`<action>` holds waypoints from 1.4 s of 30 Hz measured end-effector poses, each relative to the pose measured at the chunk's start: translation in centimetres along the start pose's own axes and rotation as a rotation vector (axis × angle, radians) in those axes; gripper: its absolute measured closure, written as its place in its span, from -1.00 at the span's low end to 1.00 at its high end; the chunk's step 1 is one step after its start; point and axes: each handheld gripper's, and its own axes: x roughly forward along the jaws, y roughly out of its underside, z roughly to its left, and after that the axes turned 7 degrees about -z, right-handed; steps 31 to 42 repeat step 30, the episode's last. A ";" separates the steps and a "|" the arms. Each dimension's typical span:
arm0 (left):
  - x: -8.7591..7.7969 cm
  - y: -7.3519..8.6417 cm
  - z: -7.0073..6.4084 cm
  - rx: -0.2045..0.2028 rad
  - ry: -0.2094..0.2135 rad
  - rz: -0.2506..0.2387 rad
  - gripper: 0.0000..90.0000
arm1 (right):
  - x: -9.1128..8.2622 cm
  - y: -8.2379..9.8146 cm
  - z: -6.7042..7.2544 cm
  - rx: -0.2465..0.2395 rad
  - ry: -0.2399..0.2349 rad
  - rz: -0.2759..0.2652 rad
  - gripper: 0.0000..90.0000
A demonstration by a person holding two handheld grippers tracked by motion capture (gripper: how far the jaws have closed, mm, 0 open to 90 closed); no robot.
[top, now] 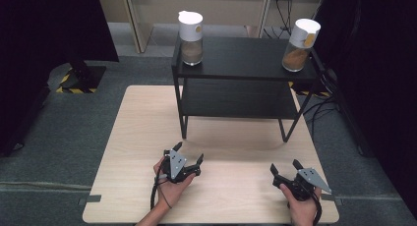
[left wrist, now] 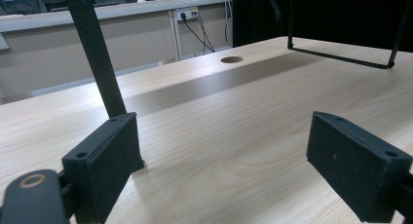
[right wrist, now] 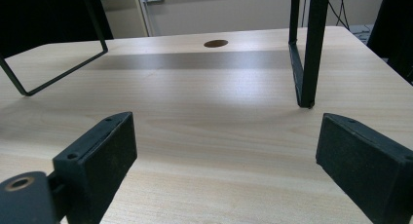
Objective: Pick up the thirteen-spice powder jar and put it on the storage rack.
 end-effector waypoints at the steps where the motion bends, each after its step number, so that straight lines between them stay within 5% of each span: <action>1: 0.0 0.0 0.0 0.000 0.000 0.000 -0.74 | 0.0 0.0 0.0 -0.003 0.000 -0.002 -0.82; 17: 0.0 0.0 0.1 -0.003 0.004 0.001 -0.74 | -0.2 0.4 0.2 -0.036 -0.009 -0.020 -0.82; 42: 0.1 -0.1 0.0 0.002 0.005 0.004 -0.73 | -0.4 0.6 -0.2 -0.007 -0.012 -0.033 -0.82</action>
